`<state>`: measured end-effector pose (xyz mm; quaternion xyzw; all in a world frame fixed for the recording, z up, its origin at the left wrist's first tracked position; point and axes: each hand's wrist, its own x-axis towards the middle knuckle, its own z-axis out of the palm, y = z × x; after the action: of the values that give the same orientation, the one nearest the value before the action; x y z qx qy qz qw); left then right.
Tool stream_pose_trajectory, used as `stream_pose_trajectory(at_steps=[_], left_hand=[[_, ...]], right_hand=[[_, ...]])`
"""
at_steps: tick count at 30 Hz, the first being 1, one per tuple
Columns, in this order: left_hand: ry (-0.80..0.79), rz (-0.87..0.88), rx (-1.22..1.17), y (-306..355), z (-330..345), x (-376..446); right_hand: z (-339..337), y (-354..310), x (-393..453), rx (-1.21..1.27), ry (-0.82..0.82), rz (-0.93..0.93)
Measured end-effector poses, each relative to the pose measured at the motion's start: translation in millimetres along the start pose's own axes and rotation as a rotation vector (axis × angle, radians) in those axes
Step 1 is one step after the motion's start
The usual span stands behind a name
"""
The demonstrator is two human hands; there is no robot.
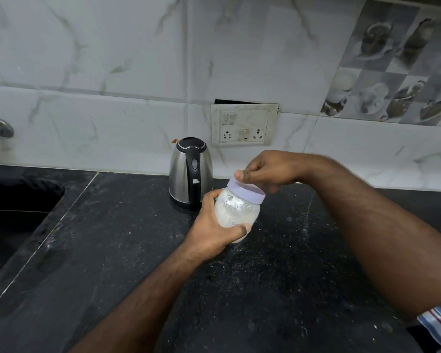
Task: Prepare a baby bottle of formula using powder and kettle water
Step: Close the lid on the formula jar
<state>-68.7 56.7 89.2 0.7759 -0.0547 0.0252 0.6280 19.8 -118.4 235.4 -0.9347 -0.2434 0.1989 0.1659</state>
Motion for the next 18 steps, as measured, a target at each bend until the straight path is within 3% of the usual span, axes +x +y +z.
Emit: stream_pose_trajectory(at_steps=[3,5,9,11,13,15,18], left_hand=[[0.001,0.001,-0.002,0.8,-0.9,-0.4],[0.013,0.005,-0.007,3.6,-1.4,0.1],[0.049,0.016,-0.023,7.8,-2.5,3.6],[0.05,0.02,-0.034,8.3,-3.7,4.8],[0.05,0.017,-0.053,7.7,-4.2,4.8],[0.042,0.004,-0.072,6.9,-2.8,4.6],[0.042,0.001,-0.089,6.2,-0.9,3.7]], right_hand=[[-10.3,-1.5,-9.4,0.245,-0.176,-0.079],[-6.4,-0.1,-5.5,0.236,-0.094,-0.089],[3.4,-13.5,-0.5,-0.137,0.206,0.029],[2.4,-10.5,1.6,0.007,0.208,-0.008],[-4.4,-5.3,-2.4,0.312,0.038,-0.081],[-7.2,0.0,-5.1,0.375,-0.1,-0.116],[-0.7,-7.8,-0.9,0.192,0.089,-0.089]])
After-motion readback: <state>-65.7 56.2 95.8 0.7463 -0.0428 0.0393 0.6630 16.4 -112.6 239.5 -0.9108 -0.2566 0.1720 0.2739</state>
